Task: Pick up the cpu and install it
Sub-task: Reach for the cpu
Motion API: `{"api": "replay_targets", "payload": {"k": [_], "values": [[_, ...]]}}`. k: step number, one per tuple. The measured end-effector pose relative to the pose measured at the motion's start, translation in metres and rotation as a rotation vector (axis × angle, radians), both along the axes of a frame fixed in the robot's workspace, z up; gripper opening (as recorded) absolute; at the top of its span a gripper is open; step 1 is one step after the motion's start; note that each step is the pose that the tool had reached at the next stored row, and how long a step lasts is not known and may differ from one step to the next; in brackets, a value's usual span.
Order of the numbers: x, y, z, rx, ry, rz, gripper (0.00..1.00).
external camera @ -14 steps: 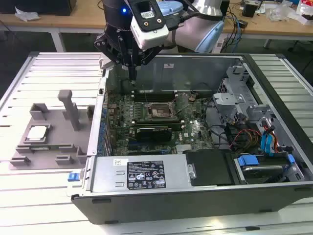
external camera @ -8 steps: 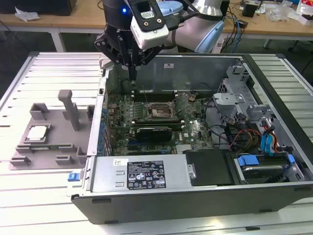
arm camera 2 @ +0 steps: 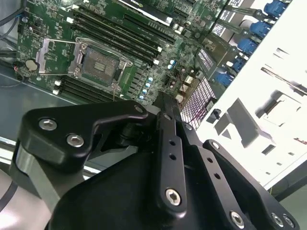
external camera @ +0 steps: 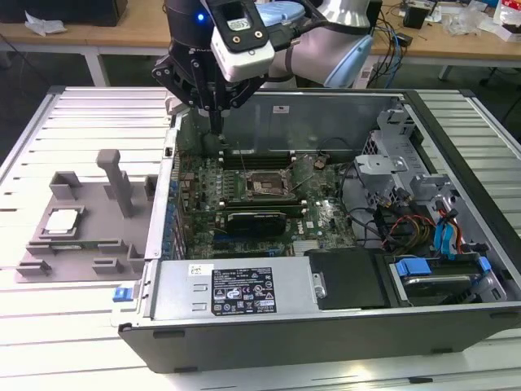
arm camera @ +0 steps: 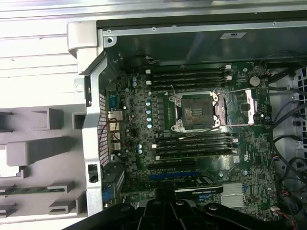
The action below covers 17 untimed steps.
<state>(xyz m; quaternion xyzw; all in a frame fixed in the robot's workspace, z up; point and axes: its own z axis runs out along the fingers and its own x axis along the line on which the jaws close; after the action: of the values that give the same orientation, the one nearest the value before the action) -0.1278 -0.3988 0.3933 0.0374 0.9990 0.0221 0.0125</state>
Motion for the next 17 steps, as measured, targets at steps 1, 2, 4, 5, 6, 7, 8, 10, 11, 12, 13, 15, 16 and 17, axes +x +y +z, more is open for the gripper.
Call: {"api": "replay_targets", "payload": {"k": [1, 2, 4, 5, 6, 7, 8, 10, 11, 12, 13, 15, 16, 17], "values": [[-0.0033, 0.0000, 0.0000, 0.0000, -0.0001, 0.000, 0.11], [-0.0053, 0.0000, 0.0000, 0.0000, -0.0001, 0.000, 0.11], [-0.0090, 0.0000, 0.0000, 0.0000, -0.0001, 0.000, 0.11], [-0.0101, 0.0000, 0.0000, 0.0000, -0.0001, 0.000, 0.11], [-0.0117, 0.0000, 0.0000, 0.0000, -0.0001, 0.000, 0.11], [-0.0129, 0.0000, 0.0000, 0.0000, 0.0000, 0.000, 0.11], [-0.0144, 0.0000, 0.0000, 0.0000, -0.0001, 0.000, 0.11], [-0.0174, 0.0000, 0.0000, 0.0000, -0.0002, 0.000, 0.11], [-0.0182, 0.0000, -0.0001, 0.0001, -0.0002, 0.000, 0.11], [-0.0203, 0.0000, -0.0001, 0.0000, -0.0003, 0.000, 0.11], [-0.0215, 0.0000, -0.0001, 0.0001, -0.0004, 0.000, 0.11], [-0.0235, 0.0000, 0.0000, 0.0000, -0.0003, 0.000, 0.11], [-0.0243, 0.0000, 0.0000, 0.0000, -0.0003, 0.000, 0.11], [-0.0256, 0.0000, 0.0000, 0.0000, -0.0003, 0.000, 0.11]]}}
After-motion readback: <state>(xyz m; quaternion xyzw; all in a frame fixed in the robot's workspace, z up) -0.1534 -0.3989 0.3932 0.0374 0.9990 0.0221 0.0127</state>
